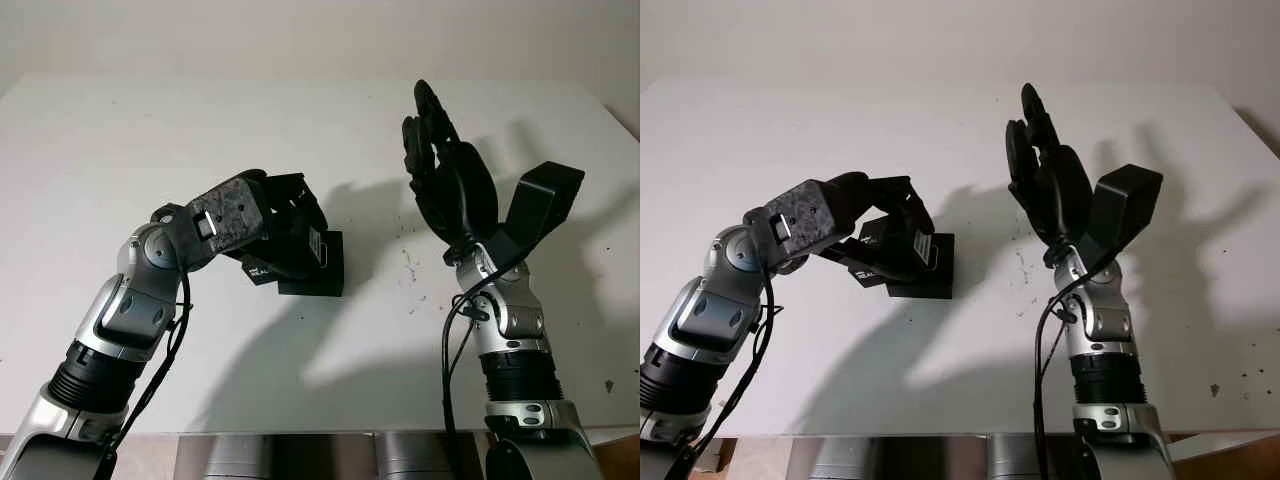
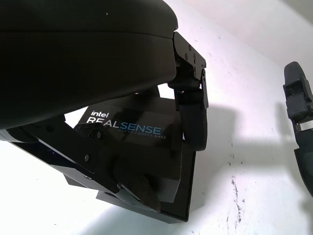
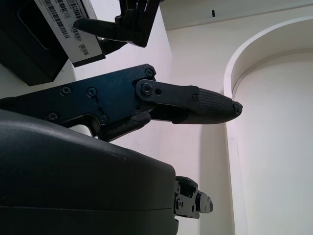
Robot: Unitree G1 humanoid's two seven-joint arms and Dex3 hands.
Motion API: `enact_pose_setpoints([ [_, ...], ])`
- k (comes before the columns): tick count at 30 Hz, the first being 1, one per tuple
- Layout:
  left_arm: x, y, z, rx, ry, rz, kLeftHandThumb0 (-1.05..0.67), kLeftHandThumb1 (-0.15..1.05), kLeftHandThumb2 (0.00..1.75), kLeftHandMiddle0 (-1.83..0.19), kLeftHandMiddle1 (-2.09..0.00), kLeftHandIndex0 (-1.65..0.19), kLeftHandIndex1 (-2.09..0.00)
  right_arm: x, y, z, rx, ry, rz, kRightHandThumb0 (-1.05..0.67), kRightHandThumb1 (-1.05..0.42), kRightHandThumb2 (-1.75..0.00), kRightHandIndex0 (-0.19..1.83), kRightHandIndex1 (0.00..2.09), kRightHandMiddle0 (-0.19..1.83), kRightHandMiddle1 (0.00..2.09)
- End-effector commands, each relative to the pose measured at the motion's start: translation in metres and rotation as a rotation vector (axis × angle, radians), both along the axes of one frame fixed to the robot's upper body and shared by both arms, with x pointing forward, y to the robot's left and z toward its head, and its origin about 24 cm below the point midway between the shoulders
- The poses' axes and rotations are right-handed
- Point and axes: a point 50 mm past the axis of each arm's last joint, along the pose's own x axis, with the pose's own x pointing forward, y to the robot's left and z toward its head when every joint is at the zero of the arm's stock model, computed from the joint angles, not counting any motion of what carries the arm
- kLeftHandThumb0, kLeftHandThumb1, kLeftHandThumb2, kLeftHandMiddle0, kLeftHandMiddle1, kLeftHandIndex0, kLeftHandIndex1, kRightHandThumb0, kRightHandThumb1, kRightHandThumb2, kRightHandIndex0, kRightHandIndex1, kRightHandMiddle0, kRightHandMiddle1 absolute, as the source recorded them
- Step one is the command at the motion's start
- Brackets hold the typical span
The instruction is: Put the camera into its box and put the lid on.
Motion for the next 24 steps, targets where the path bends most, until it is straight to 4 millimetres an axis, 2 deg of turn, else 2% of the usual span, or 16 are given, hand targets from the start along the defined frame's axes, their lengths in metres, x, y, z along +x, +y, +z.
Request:
enact_pose_setpoints([
  [1,-0.002,-0.006,0.005,-0.003,-0.014,-0.026,-0.02,0.95,0.06,-0.40,-1.39,-0.30,-1.49,-0.002,0.000,0.002,0.000,-0.017,-0.002,-0.71,-1.05,-0.52,-0.14,0.06,-0.08,0.06],
  [6,-0.002,-0.012,0.004,-0.015,-0.016,-0.039,-0.02,0.95,0.05,-0.42,-1.38,-0.32,-1.49,-0.002,0.000,0.002,0.003,-0.016,-0.002,-0.71,-1.05,-0.51,-0.13,0.06,-0.07,0.06],
  [16,-0.003,-0.026,0.003,-0.061,0.012,-0.038,-0.05,0.95,0.05,-0.39,-1.50,-0.32,-1.57,-0.002,0.001,0.002,0.001,-0.019,-0.002,-0.72,-1.05,-0.51,-0.14,0.05,-0.08,0.05],
  [19,-0.002,-0.030,0.003,-0.067,0.017,-0.039,-0.04,0.95,0.05,-0.36,-1.49,-0.31,-1.57,-0.002,0.001,0.002,-0.001,-0.020,0.002,-0.72,-1.05,-0.51,-0.15,0.05,-0.08,0.05],
  [24,-0.002,-0.034,0.001,-0.038,0.014,-0.041,-0.04,0.97,0.06,-0.34,-1.35,-0.28,-1.49,-0.003,0.002,0.001,-0.005,-0.022,0.000,-0.71,-1.05,-0.51,-0.14,0.05,-0.08,0.05],
])
